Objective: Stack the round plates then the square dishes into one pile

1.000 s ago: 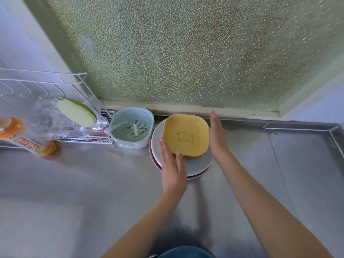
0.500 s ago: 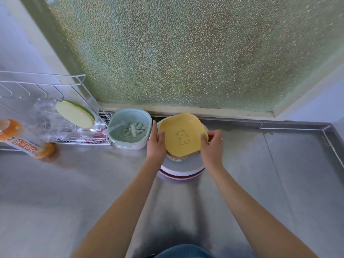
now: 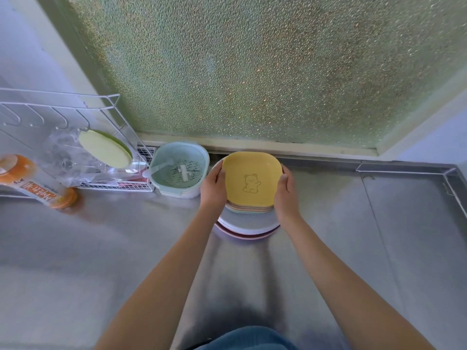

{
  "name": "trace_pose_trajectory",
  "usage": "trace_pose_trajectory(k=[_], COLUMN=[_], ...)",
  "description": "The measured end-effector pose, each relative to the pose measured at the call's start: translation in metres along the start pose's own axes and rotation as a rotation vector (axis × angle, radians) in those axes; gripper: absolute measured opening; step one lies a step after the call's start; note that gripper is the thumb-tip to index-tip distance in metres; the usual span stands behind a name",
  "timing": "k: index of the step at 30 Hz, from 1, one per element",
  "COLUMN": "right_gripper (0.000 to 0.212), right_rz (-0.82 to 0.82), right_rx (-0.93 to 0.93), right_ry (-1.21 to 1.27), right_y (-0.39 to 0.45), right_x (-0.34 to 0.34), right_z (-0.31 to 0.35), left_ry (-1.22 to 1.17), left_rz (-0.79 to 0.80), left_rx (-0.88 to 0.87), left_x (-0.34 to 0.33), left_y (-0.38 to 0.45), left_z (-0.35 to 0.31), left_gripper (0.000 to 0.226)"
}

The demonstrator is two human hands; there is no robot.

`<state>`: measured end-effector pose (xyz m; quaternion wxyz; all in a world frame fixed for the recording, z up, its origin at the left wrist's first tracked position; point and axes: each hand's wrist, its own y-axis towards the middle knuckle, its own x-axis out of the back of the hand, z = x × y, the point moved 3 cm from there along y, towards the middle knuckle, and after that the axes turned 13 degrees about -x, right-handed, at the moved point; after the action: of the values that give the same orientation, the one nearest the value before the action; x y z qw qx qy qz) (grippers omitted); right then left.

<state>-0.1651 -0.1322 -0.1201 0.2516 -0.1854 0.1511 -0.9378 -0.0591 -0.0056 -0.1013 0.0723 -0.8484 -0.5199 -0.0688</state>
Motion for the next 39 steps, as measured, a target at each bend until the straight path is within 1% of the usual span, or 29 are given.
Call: trace_pose_trajectory(k=[2,5,9,14,24,29,32,35,37,38,39], right_gripper=[0.040,0.042,0.041,0.038,0.038,0.045,0.045,0.045,0.045,0.045,0.045], right_rz=[0.008,0.065,0.149,0.054,0.029,0.157,0.182,0.212,0.218,0.214,0.216], right_rx=[-0.022,-0.067,-0.028,0.039,0.024,-0.008,-0.012,-0.036,-0.052,-0.055,-0.041], right_ry=[0.043,0.061,-0.019,-0.019,-0.004,-0.004,0.005,0.014,-0.010,-0.035,-0.044], right_y=[-0.003,0.003,0.011,0.013,0.013,0.012,0.000,-0.012,-0.012,-0.013,-0.009], right_x=[0.004,0.008,0.001,-0.001,-0.003,0.004,0.009,0.008,0.009,0.011,0.013], right_z=[-0.001,0.009,0.017,0.009,0.008,0.007,-0.005,-0.009,-0.007,-0.005,-0.006], left_ry=[-0.054,-0.123,-0.059,-0.038,-0.024,-0.030,-0.097,-0.096,-0.085,-0.070,-0.065], left_rz=[0.014,-0.018,0.029,0.021,0.000,0.030,0.012,-0.023,0.000,0.038,0.053], left_rx=[0.028,0.101,0.070,0.057,0.073,0.073,0.065,0.093,0.111,0.112,0.080], left_x=[0.000,-0.001,-0.008,-0.013,-0.014,-0.011,-0.009,-0.008,-0.007,-0.006,-0.005], left_y=[0.004,0.013,0.021,0.020,0.021,0.021,0.014,0.007,0.007,0.004,0.007], left_z=[0.000,0.000,0.000,0.008,0.012,0.010,0.012,0.013,0.009,0.003,0.007], left_gripper=[0.036,0.031,0.038,0.036,0.036,0.042,0.042,0.039,0.040,0.041,0.043])
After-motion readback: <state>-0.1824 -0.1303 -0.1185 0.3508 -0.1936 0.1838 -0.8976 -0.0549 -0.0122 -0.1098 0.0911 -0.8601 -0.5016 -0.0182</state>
